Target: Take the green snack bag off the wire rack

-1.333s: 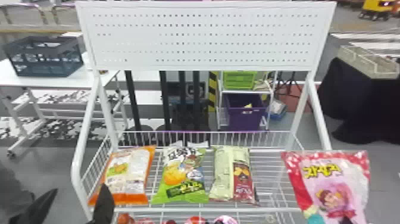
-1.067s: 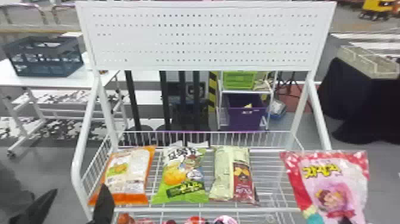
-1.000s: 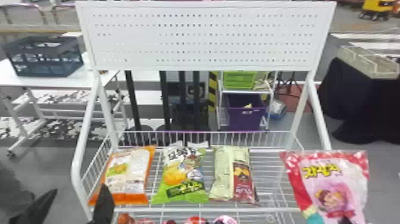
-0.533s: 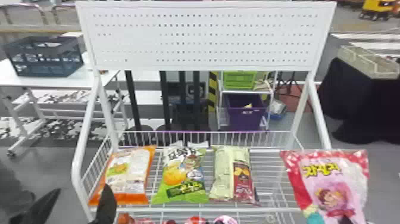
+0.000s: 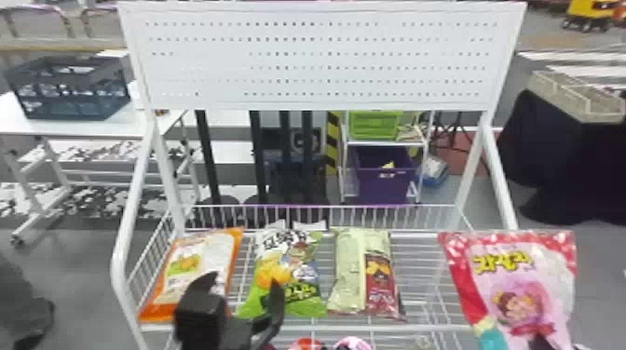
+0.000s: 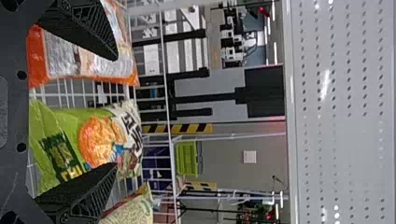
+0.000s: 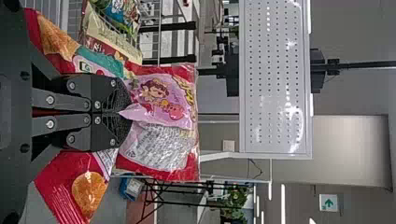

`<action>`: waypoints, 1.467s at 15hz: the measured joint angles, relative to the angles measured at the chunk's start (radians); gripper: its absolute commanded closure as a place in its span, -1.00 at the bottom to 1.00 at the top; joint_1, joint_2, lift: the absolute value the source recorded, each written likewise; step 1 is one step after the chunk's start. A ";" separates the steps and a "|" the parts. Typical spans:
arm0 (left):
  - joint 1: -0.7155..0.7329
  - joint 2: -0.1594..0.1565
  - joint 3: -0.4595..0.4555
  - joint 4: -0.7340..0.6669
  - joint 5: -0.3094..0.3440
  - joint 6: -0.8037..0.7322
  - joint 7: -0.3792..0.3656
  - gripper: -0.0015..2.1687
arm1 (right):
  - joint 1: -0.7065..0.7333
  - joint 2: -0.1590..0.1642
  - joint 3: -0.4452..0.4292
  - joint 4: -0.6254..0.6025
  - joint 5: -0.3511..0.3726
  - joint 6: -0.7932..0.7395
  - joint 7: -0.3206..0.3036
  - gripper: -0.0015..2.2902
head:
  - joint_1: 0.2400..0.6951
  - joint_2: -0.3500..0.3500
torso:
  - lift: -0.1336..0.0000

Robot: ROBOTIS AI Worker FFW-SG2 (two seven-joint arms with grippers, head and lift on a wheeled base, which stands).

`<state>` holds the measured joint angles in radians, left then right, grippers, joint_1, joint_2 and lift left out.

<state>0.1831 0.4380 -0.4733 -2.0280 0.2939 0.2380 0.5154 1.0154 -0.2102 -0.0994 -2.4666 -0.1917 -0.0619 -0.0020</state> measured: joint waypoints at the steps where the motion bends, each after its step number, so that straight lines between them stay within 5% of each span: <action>1: -0.082 -0.010 -0.050 0.064 0.019 0.009 0.005 -0.92 | 0.000 0.000 0.001 0.000 0.001 0.000 0.000 0.90 | 0.14 0.00 | 1.00; 9: -0.424 -0.105 -0.163 0.467 0.170 0.119 -0.039 -0.91 | -0.013 -0.005 0.013 0.006 0.006 0.000 0.000 0.90 | 0.14 0.00 | 1.00; 12: -0.457 -0.112 -0.163 0.530 0.199 0.135 -0.065 -0.54 | -0.014 -0.006 0.013 0.007 0.006 0.000 0.000 0.90 | 0.14 0.00 | 1.00; 13: -0.460 -0.112 -0.163 0.534 0.203 0.145 -0.080 -0.27 | -0.015 -0.005 0.013 0.007 0.006 0.000 0.000 0.90 | 0.14 0.00 | 1.00; 15: -0.460 -0.110 -0.163 0.533 0.207 0.165 -0.100 0.65 | -0.015 -0.005 0.013 0.008 0.006 0.000 0.000 0.90 | 0.14 0.00 | 1.00; 22: -0.417 -0.076 -0.151 0.418 0.208 0.176 -0.130 0.75 | -0.012 -0.004 0.012 0.001 0.006 0.000 0.000 0.90 | 0.14 0.00 | 1.00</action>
<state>-0.2339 0.3620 -0.6238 -1.6101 0.5017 0.4135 0.3855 1.0037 -0.2139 -0.0872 -2.4655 -0.1856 -0.0620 -0.0019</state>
